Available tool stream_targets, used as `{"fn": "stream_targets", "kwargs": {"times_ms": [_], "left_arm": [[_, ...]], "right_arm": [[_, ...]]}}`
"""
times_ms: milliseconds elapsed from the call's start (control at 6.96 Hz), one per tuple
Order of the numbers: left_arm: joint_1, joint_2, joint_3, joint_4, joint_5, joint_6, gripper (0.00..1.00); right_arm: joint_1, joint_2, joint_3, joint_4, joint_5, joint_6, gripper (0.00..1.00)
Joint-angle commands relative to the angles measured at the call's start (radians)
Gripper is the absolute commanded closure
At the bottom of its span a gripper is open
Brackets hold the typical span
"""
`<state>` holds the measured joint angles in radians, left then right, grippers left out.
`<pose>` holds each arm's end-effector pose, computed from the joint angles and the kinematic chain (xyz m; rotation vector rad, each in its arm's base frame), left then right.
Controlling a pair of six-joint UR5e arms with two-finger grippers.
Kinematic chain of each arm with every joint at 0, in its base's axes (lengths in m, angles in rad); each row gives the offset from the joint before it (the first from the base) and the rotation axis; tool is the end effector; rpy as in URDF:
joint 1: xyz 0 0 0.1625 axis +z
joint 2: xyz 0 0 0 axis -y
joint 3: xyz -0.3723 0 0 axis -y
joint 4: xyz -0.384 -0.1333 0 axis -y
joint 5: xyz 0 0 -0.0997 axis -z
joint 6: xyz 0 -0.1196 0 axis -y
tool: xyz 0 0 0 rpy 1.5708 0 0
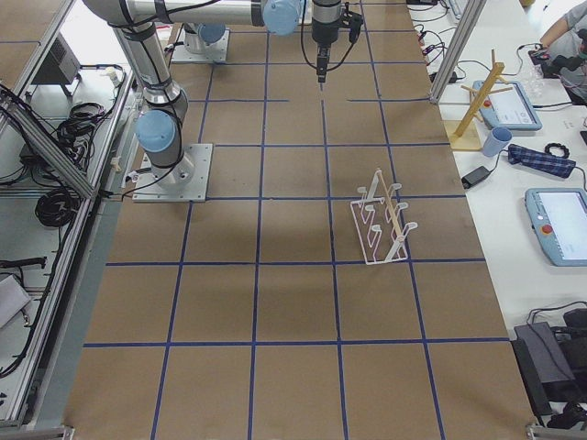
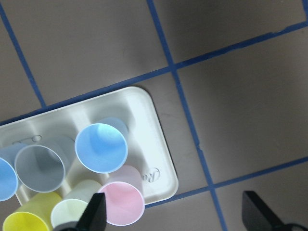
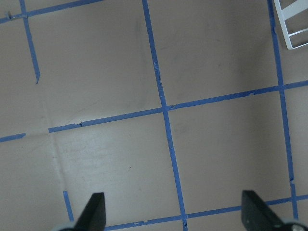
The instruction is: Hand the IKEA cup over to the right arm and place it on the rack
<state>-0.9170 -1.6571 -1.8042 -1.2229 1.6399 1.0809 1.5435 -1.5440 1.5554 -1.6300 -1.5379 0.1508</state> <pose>0.2046 -0.4727 0.2963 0.6502 3.0054 0.0530 0.1236 -0.5028 0.4157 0.2749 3.0928 -0.0709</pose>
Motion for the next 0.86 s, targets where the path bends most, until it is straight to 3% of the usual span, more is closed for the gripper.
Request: {"fn": "stream_targets", "kwargs": {"times_ms": [0, 431, 719], "left_arm": [[0.04, -0.067, -0.073, 0.201, -0.002, 0.152, 0.0], [0.043, -0.153, -0.055, 0.229, -0.006, 0.171, 0.04], [0.047, -0.187, -0.04, 0.244, -0.005, 0.172, 0.23]], "right_arm": [[0.001, 0.005, 0.0, 0.001, -0.017, 0.009, 0.0], [0.001, 0.005, 0.0, 0.001, -0.011, 0.015, 0.0], [0.001, 0.005, 0.0, 0.001, -0.002, 0.016, 0.0]]}}
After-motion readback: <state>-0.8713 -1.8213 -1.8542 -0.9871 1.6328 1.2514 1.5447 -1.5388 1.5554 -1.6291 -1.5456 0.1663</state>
